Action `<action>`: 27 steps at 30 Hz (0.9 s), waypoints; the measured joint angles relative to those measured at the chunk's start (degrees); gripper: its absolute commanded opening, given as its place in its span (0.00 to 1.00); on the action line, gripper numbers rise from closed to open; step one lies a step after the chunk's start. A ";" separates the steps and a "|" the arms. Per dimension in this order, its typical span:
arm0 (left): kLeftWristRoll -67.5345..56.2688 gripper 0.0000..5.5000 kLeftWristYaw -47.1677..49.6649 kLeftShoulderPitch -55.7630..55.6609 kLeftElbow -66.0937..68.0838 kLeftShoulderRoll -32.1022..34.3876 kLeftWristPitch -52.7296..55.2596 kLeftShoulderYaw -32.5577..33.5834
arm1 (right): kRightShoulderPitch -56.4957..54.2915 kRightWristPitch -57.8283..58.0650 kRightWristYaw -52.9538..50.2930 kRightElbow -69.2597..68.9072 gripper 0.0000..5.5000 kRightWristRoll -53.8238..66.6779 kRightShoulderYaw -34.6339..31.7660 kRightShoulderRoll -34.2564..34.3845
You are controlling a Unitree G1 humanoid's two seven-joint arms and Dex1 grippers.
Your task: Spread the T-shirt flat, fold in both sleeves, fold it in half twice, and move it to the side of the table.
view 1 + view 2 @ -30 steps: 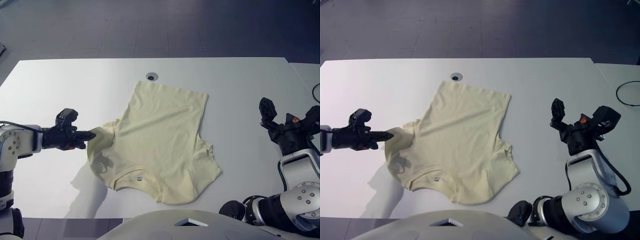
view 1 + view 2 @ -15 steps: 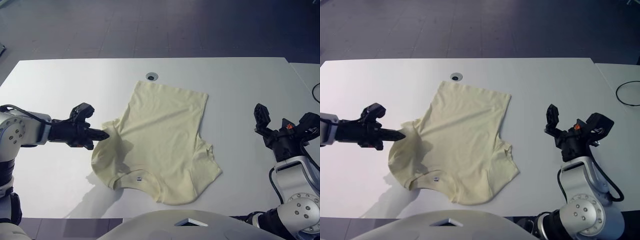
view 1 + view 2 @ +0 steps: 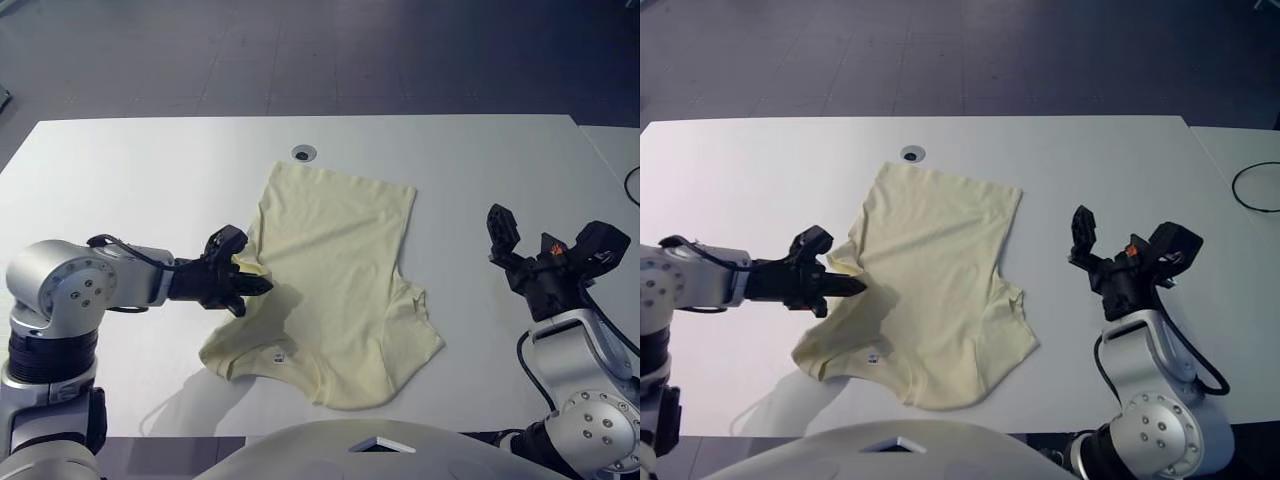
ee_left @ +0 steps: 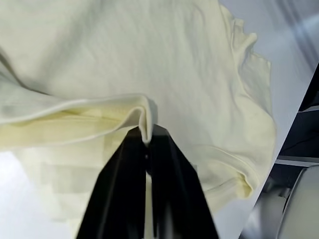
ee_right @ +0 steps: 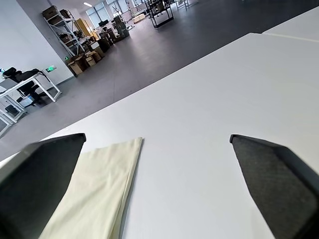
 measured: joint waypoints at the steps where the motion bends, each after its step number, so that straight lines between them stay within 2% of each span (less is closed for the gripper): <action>1: -1.54 0.16 1.51 0.02 0.04 -0.71 0.00 0.01 | 0.46 -0.37 -0.77 0.26 0.98 0.58 0.18 0.00; 6: -13.91 0.31 8.44 -2.44 4.82 -1.76 0.01 2.19 | 3.65 -2.40 -4.37 0.93 0.98 4.42 1.77 -0.13; 11: -19.91 0.49 18.00 -9.17 13.36 -3.00 -0.08 9.67 | 9.43 -3.78 -8.75 0.96 0.98 13.13 4.03 -0.69; 15: -19.43 0.60 27.45 -5.89 13.37 -3.37 -3.31 18.42 | 21.45 -3.81 -11.61 0.11 0.98 24.92 7.86 -1.75; 20: -14.16 0.75 37.00 2.26 7.51 -5.89 -10.88 26.69 | 29.12 -4.83 -12.62 2.35 0.98 35.47 11.84 -13.34; 25: -10.60 0.89 38.26 5.23 4.48 -6.38 -13.57 26.42 | 34.47 -6.86 -11.31 5.86 0.98 35.71 16.70 -19.98; 27: -9.86 0.95 37.66 5.44 3.25 -6.39 -13.82 25.64 | 35.68 -8.22 -10.12 6.54 0.93 35.37 17.98 -22.00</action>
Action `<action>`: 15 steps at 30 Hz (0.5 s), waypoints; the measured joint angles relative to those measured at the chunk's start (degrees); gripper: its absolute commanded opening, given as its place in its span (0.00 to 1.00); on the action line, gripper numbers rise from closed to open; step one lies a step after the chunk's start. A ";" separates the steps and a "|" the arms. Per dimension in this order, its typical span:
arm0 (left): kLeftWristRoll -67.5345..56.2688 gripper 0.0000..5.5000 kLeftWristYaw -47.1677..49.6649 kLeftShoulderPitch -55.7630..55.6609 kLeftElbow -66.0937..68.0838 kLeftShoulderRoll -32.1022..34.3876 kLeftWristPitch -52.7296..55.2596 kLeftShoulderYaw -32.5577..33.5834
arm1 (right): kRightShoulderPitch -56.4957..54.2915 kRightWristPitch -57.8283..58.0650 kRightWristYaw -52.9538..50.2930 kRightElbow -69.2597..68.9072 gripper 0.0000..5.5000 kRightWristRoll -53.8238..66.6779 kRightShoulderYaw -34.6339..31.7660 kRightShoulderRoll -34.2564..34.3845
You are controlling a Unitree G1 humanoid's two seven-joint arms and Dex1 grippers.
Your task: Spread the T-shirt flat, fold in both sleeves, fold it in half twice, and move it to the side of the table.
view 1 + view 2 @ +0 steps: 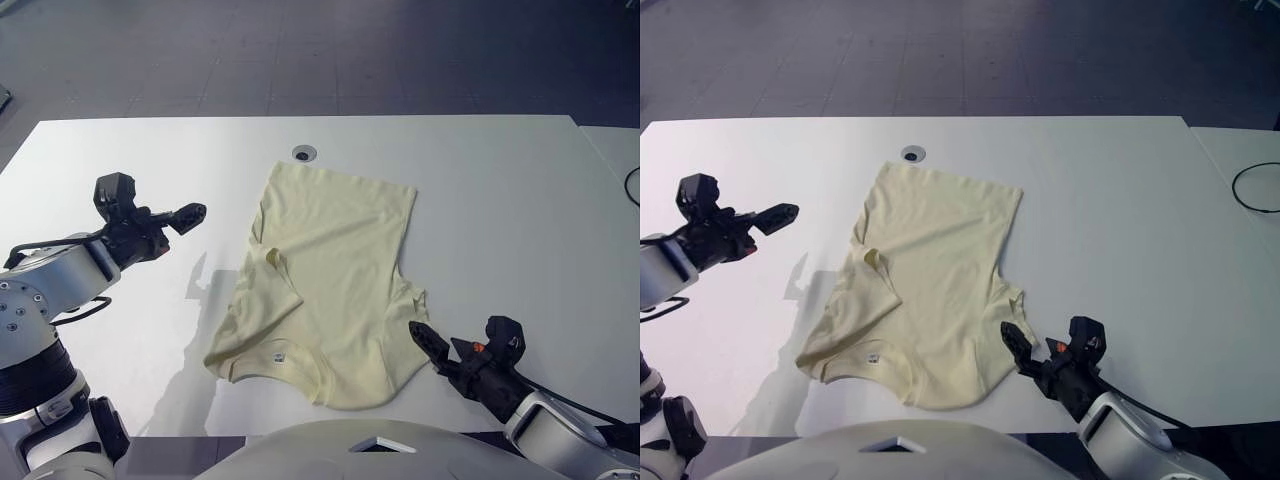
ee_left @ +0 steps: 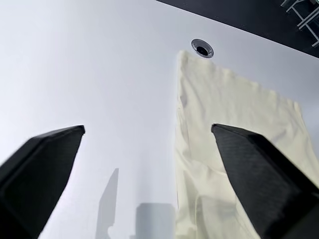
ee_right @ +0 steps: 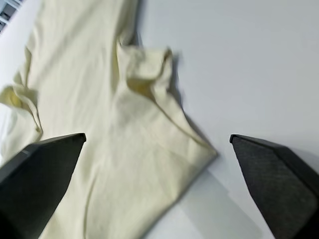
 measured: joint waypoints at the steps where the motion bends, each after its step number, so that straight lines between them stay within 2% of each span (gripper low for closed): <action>1: 0.02 0.98 -0.08 0.13 -0.05 0.00 -0.08 -0.14 | 0.06 -0.59 0.34 0.35 0.89 -0.03 0.47 -0.76; 9: 2.50 0.98 -2.40 -2.27 2.06 -0.06 -0.33 -3.64 | 0.38 -6.97 -0.21 1.96 0.67 -0.52 8.80 -2.08; 15: 3.67 0.98 -3.29 -2.85 2.37 -0.16 -0.34 -4.26 | 1.07 -10.57 -1.19 2.51 0.49 -1.92 11.11 -2.79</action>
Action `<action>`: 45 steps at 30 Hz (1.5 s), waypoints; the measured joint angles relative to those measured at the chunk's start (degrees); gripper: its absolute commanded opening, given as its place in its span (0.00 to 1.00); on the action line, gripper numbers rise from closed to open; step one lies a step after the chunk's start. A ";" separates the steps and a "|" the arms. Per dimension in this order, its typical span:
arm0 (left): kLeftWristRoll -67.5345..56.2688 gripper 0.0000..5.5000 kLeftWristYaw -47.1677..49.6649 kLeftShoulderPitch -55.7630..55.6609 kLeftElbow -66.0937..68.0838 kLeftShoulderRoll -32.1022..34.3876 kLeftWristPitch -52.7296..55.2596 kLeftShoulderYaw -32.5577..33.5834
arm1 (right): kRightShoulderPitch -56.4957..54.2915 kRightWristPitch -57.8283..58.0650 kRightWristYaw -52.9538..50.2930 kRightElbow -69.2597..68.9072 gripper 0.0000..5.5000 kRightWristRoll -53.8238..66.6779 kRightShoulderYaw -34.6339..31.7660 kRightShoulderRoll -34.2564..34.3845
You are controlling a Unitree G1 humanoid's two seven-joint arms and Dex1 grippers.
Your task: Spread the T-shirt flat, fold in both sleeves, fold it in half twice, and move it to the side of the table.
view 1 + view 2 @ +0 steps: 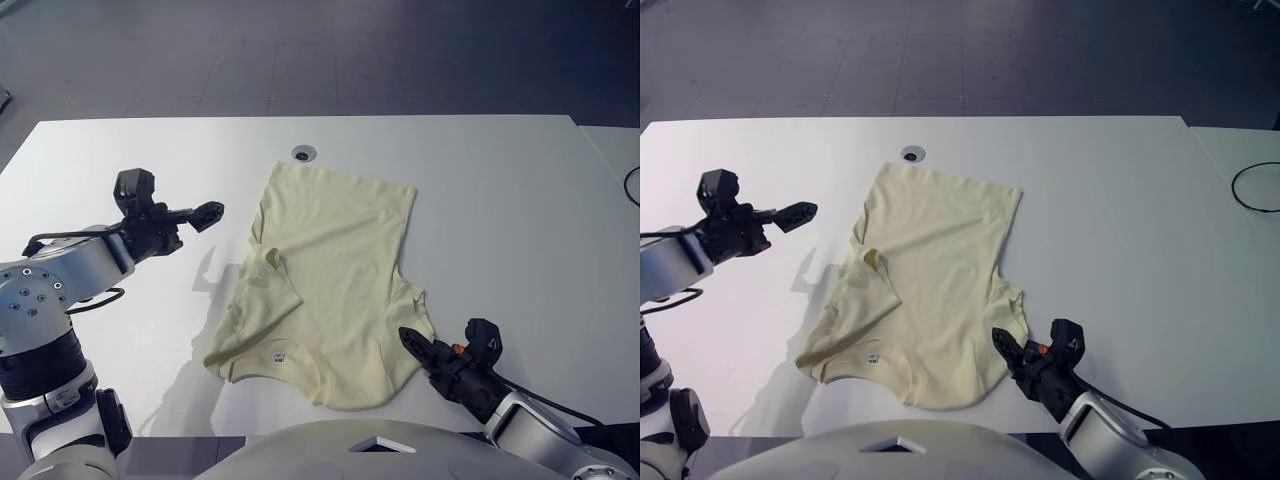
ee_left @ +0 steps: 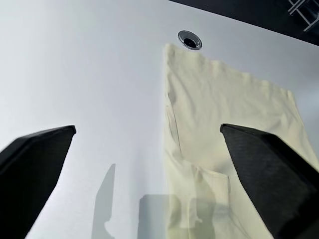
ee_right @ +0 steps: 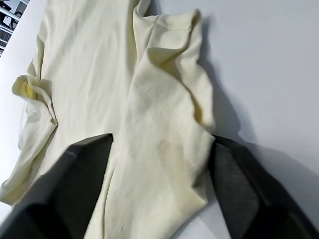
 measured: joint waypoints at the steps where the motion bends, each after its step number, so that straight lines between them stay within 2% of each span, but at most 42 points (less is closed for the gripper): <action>1: 0.45 0.98 -0.02 0.00 -0.03 -0.22 0.00 0.02 | 0.00 -0.46 -0.17 0.11 0.46 -0.05 0.03 -0.38; 17: 1.74 0.98 0.76 1.59 -2.32 -3.64 0.00 1.71 | -1.83 -3.17 -0.81 2.17 0.00 2.70 1.45 -7.14; 22: 1.96 0.98 0.99 1.61 -2.33 -3.85 0.03 2.15 | -4.26 -4.17 -3.24 4.79 0.00 2.74 1.31 -7.93; 30: 2.77 0.98 1.72 1.75 -2.58 -5.63 0.03 2.30 | -18.36 -5.11 -4.78 14.71 0.00 2.33 -3.64 -11.76; 37: 3.21 0.98 2.37 2.48 -4.73 -6.78 0.03 2.61 | -20.86 -4.19 -3.65 19.69 0.00 1.09 -8.30 -15.27; 41: 3.18 0.98 3.52 3.74 -6.59 -8.39 0.05 3.31 | -22.94 -2.63 -4.57 18.58 0.00 2.51 -8.01 -15.72; 45: 3.09 0.98 4.69 4.80 -7.88 -10.03 0.08 4.15 | -25.46 -2.08 -9.21 13.31 0.00 7.20 -4.49 -15.58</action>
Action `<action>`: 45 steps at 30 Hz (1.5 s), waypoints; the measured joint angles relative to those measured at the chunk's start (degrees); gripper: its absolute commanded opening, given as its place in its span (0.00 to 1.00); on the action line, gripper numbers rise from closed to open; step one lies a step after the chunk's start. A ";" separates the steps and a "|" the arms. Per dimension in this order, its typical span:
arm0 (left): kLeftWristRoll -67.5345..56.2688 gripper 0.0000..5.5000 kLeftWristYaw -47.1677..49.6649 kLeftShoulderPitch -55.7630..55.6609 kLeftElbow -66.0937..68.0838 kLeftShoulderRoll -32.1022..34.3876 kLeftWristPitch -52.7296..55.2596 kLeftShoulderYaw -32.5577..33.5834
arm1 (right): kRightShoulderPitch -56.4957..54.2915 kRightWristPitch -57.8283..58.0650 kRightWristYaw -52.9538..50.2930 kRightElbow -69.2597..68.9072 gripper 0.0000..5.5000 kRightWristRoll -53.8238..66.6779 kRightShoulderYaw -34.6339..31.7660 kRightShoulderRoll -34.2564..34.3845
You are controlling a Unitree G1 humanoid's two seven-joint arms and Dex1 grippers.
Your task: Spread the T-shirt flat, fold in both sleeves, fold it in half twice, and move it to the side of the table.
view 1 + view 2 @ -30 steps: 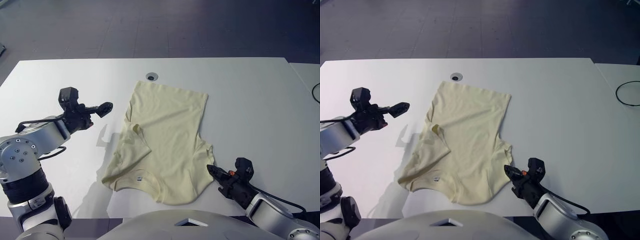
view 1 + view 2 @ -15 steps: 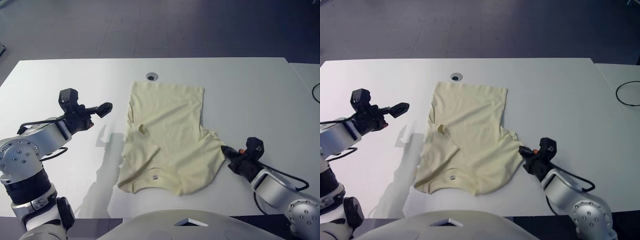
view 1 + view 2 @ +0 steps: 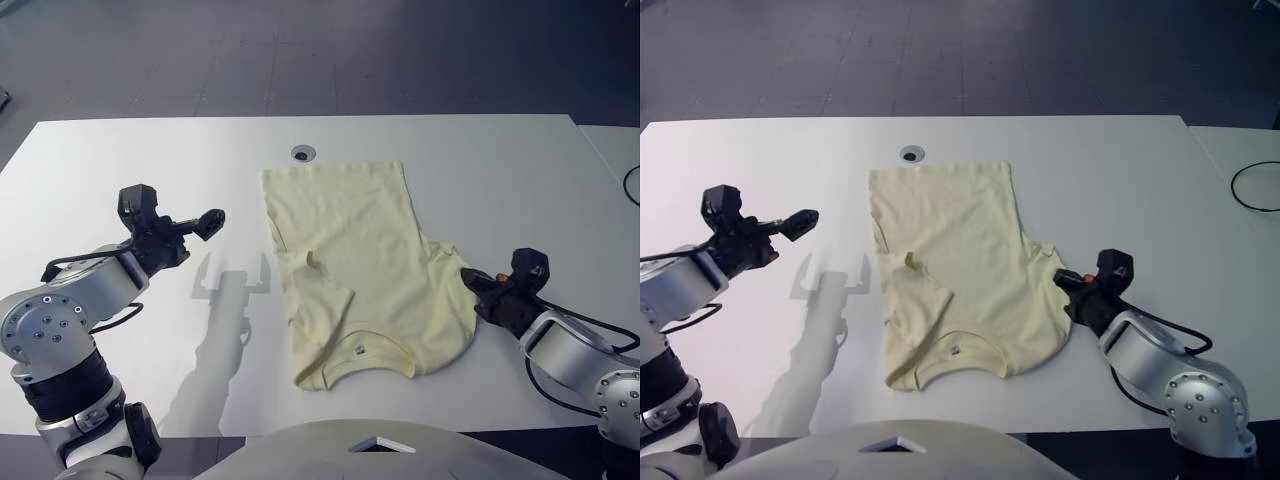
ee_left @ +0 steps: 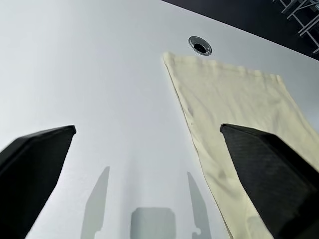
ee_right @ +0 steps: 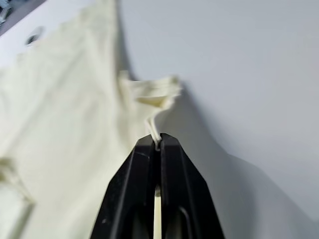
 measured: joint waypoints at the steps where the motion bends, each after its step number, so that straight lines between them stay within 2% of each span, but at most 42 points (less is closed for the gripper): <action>1: -0.03 0.98 0.17 0.25 -0.41 -0.20 0.00 0.02 | -0.79 -0.12 -1.38 -0.88 0.00 1.07 0.93 0.01; 9: 0.03 0.98 1.14 0.70 -1.15 -1.35 0.01 0.36 | -5.71 -2.03 -8.59 -3.65 0.00 6.24 11.10 1.85; 16: 1.00 0.98 0.86 -0.74 -0.11 -1.94 0.08 -0.92 | -8.54 -4.65 -10.73 -1.39 0.00 2.90 18.63 8.70; 17: 1.11 0.98 0.74 -0.98 0.12 -1.92 0.09 -1.06 | -9.11 -5.05 -10.93 -0.93 0.06 2.22 19.36 9.75; 21: 1.66 0.98 0.29 -1.23 1.10 -1.92 0.19 -1.89 | -11.04 -6.28 -10.06 0.38 0.16 1.91 21.72 13.62; 24: 2.30 0.98 0.08 -1.44 1.11 -2.03 0.19 -2.42 | -13.39 -7.29 -8.04 0.43 0.25 5.89 22.58 16.29; 26: 2.45 0.98 -0.46 -1.41 0.96 -2.25 0.21 -2.83 | -14.72 -7.59 -7.26 0.31 0.30 9.08 21.68 15.71; 28: 3.73 0.98 -2.00 -0.93 0.22 -1.99 -0.50 -4.07 | -16.26 -7.65 -6.35 0.26 0.35 11.25 19.35 13.20; 30: 5.72 0.98 -5.82 0.62 -2.26 0.18 -2.62 -7.33 | -18.18 -6.44 -3.37 0.27 0.41 11.21 15.60 7.65; 32: 9.41 0.98 -12.35 3.40 -6.16 4.99 -6.77 -11.74 | -20.25 -3.27 3.84 0.44 0.47 5.94 10.38 -3.02; 36: 17.06 0.98 -22.72 10.43 -10.25 13.48 -15.49 -16.67 | -18.87 -1.65 20.41 1.38 0.58 -9.19 6.99 -18.87; 40: 25.26 0.98 -31.73 18.65 -10.52 19.48 -25.73 -20.38 | -10.68 -11.70 36.40 2.37 0.70 -28.77 8.38 -28.60; 45: 37.61 0.98 -43.13 28.49 -10.01 25.98 -42.97 -25.97 | 1.17 -33.56 54.75 10.23 0.84 -53.03 14.94 -38.63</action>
